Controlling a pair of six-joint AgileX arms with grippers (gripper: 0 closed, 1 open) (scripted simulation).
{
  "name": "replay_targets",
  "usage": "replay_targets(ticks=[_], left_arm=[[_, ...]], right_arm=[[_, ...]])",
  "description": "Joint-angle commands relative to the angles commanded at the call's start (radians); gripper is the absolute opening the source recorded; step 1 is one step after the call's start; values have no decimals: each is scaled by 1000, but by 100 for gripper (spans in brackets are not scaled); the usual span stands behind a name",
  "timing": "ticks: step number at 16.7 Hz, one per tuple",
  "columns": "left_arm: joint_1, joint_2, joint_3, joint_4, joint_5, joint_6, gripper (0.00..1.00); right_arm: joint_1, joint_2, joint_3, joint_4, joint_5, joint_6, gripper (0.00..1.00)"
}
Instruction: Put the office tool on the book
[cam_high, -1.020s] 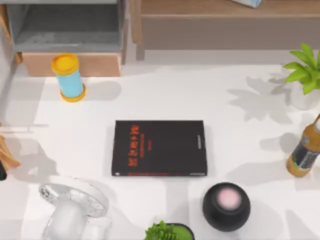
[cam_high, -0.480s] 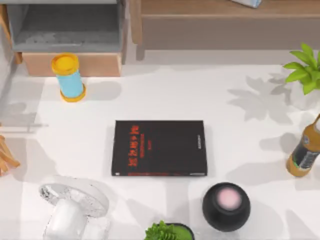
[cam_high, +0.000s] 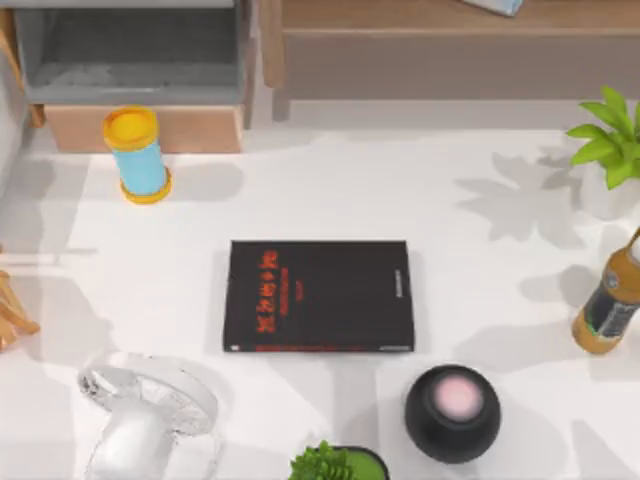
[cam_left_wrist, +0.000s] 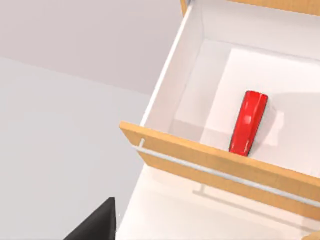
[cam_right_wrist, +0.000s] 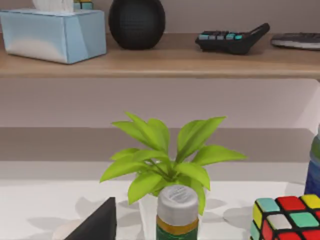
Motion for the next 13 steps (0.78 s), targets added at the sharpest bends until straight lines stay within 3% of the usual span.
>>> replay_targets(ticks=[13], left_arm=[[42,850,786,-361,44,166,100]], right_arm=[[0,0,0,0,0,0,100]])
